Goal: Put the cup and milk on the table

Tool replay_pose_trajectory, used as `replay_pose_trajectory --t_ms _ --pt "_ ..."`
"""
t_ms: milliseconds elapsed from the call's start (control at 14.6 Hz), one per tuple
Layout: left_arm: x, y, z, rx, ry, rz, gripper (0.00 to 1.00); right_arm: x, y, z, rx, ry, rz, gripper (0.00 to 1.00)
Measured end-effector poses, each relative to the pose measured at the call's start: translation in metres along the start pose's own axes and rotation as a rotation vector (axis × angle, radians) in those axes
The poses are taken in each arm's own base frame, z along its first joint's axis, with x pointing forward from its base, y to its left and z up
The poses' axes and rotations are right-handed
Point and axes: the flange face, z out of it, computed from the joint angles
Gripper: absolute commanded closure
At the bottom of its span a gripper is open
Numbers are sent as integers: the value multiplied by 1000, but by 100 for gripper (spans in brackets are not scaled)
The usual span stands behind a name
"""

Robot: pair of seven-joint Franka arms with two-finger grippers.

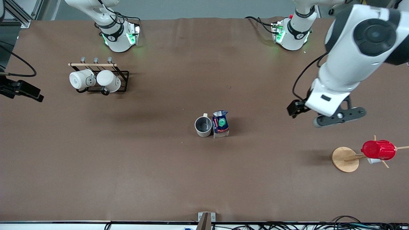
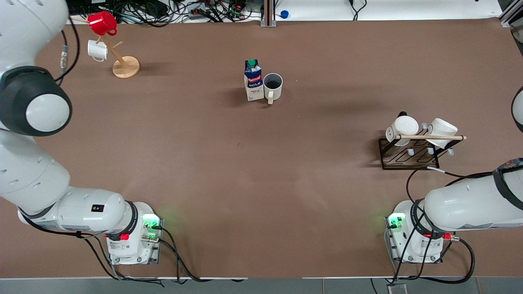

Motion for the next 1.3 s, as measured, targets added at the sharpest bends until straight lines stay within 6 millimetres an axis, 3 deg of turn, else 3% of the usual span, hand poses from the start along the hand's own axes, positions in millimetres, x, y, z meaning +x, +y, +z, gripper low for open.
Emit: replay_pose_trajectory --t_ms 274,684,957,1299 --pt "-3 -49 -25 5 -21 86 0 -2 -1 -1 1 -7 -15 0" --pt "-35 -119 -42 -32 -58 161 0 -2 -4 1 2 -11 -20 0" --pt "-50 -131 -42 -32 -75 166 0 -2 -4 1 2 -12 -20 0" --pt "-49 -142 -53 -37 -53 165 0 -2 -4 1 2 -13 -21 0"
